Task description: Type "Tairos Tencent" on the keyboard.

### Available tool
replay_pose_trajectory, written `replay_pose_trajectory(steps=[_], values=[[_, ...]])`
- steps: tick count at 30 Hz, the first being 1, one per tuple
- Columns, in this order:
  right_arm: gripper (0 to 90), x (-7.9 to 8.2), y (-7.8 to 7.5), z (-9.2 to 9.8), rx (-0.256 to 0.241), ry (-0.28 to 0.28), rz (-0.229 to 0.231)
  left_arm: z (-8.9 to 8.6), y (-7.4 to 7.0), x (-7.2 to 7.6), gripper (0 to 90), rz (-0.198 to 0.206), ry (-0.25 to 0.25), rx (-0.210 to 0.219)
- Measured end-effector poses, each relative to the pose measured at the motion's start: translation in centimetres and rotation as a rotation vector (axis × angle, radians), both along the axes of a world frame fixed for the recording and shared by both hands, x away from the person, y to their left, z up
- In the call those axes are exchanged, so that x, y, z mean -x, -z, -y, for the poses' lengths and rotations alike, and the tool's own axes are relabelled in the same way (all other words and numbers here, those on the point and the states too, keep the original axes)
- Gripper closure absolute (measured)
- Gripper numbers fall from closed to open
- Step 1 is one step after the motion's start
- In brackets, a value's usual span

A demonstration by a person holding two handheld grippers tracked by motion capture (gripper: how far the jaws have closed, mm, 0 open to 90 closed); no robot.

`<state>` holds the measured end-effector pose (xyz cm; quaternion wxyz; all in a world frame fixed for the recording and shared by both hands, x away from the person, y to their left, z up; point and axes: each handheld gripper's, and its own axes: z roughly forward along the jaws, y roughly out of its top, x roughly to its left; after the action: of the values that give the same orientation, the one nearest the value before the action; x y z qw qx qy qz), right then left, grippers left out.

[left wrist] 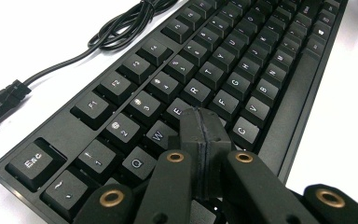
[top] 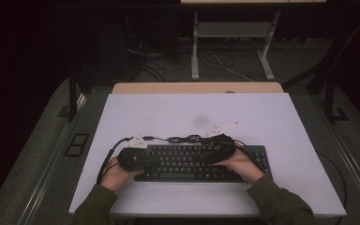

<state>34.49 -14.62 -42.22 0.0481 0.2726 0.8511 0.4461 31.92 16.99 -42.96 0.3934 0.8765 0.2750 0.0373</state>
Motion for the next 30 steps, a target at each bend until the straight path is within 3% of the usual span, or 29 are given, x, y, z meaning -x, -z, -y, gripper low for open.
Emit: replay_pose_trajectory(steps=[13,24,27,30], values=[[25.7,0.0,0.0,0.0,0.000,-0.002,0.000,0.1,0.1,0.0,89.4,0.000,-0.003,-0.005],[25.7,0.0,0.0,-0.1,0.001,-0.002,-0.001,0.0,-1.1,0.2,89.0,0.042,-0.044,0.064],[25.7,0.0,0.1,-0.1,0.001,-0.002,-0.001,0.0,-1.0,0.1,73.4,0.060,-0.067,0.058],[25.7,0.0,0.1,-0.1,0.001,-0.002,-0.001,0.2,-1.1,0.1,51.8,0.065,-0.090,0.068]])
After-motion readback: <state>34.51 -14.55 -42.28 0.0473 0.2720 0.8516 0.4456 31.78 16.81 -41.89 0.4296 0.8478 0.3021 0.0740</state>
